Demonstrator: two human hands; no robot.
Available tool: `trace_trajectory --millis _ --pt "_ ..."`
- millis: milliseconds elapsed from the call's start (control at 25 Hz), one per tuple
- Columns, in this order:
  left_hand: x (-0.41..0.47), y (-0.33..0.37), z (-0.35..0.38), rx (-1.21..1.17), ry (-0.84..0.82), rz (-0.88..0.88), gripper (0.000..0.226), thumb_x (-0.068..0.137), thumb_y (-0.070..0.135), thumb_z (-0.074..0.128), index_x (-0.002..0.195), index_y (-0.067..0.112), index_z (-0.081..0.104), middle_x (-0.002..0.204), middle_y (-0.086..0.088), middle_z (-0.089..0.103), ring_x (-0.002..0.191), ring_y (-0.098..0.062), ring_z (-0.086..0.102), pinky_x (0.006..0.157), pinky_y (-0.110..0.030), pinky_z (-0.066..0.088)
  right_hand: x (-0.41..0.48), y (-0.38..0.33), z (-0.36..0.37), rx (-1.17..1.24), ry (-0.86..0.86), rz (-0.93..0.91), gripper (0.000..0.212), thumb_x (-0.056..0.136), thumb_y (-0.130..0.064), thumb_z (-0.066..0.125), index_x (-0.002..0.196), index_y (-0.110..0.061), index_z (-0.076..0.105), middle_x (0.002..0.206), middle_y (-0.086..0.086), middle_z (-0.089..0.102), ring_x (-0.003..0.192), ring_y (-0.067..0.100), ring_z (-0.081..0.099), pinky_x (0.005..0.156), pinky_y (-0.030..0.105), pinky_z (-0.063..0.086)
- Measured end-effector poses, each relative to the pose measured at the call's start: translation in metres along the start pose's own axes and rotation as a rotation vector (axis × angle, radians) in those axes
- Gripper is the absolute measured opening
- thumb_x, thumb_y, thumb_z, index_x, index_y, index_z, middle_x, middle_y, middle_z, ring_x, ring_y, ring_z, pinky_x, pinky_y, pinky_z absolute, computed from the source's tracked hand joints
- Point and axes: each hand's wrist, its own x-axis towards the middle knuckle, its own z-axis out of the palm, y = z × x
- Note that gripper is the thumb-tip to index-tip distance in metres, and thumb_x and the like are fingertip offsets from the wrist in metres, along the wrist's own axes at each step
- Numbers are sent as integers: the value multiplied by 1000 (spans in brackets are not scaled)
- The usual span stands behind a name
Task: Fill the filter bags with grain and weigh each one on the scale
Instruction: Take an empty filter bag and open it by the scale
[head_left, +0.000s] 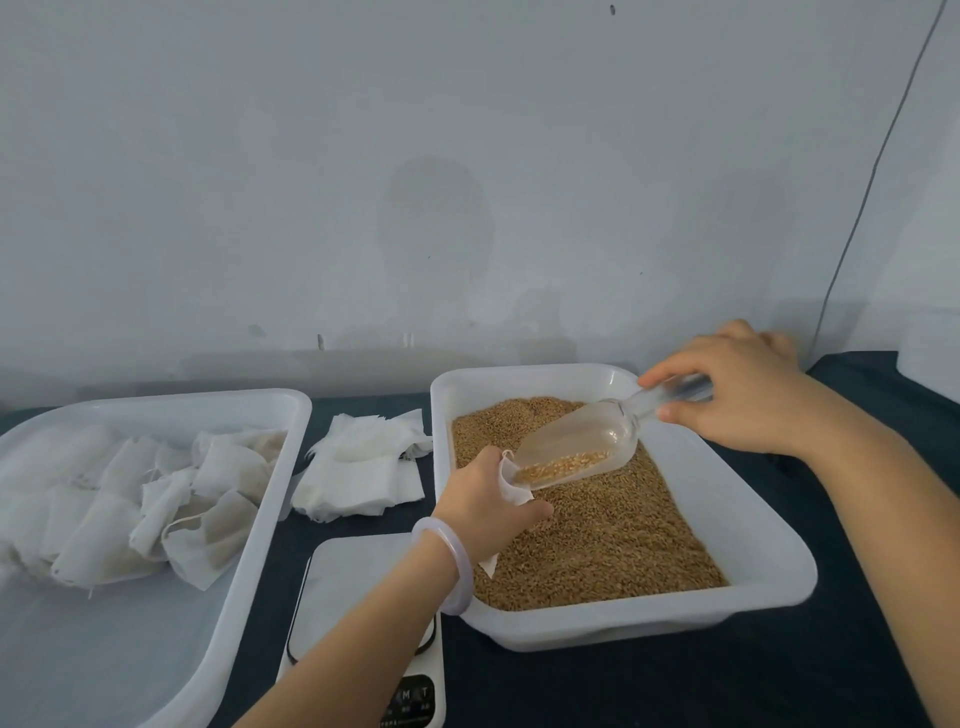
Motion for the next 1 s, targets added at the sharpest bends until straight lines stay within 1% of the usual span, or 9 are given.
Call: trace_trajectory --millis 200,360,440,520,640,680,840,920,1000 --pt "-1 0 -1 -14 -2 0 45 76 44 72 105 22 46 93 11 53 76 -1 50 58 -17 39 0 -3 0 -15 18 -11 22 83 -40 65 97 -54 56 106 -15 59 108 10 33 96 36 17" --pt "-2 2 -1 -26 -5 -4 47 77 44 72 110 20 48 97 8 56 81 -4 53 61 -17 41 -2 -1 3 17 21 -14 24 82 -38 66 97 -54 56 101 -19 57 104 6 30 94 33 16" --pt "-3 2 -2 -48 -2 -3 41 78 42 71 106 20 49 94 8 57 78 -4 54 61 -18 43 -5 4 6 86 -9 7 25 82 -36 68 94 -54 55 97 -23 57 108 7 35 100 34 19" --pt "-4 2 -4 -120 -1 -19 33 81 38 70 100 19 51 91 5 58 76 -8 57 62 -22 47 -11 13 13 213 -90 52 25 82 -32 69 97 -49 60 99 -24 59 113 9 45 107 41 27" --pt "-2 0 -6 -225 3 -42 28 83 32 69 96 14 54 94 -4 63 83 -20 62 75 -32 54 -27 23 39 439 -201 119 25 83 -27 69 99 -44 60 102 -26 58 111 7 52 102 38 36" --pt "-2 0 -7 -233 5 -39 26 83 32 70 94 14 55 93 -4 63 82 -19 61 74 -31 54 -32 26 49 487 -211 140 24 84 -26 68 99 -43 60 103 -25 58 110 8 52 100 36 37" --pt "-6 0 -9 -332 51 -19 26 85 29 66 93 7 55 77 0 56 64 -10 51 58 -17 47 -48 37 83 627 -162 265 23 85 -27 66 98 -45 59 104 -23 59 109 8 54 93 33 37" --pt "-10 2 -18 -448 101 13 19 88 24 64 89 6 57 71 2 58 62 -11 52 57 -18 47 -49 40 98 471 -173 324 21 86 -34 65 102 -46 57 108 -21 60 114 13 52 100 44 37" --pt "-15 4 -35 -537 112 65 13 89 16 60 79 9 59 66 6 63 62 -10 56 59 -20 48 -51 39 110 166 -212 329 23 86 -45 61 108 -49 56 115 -20 60 122 16 45 108 52 25"
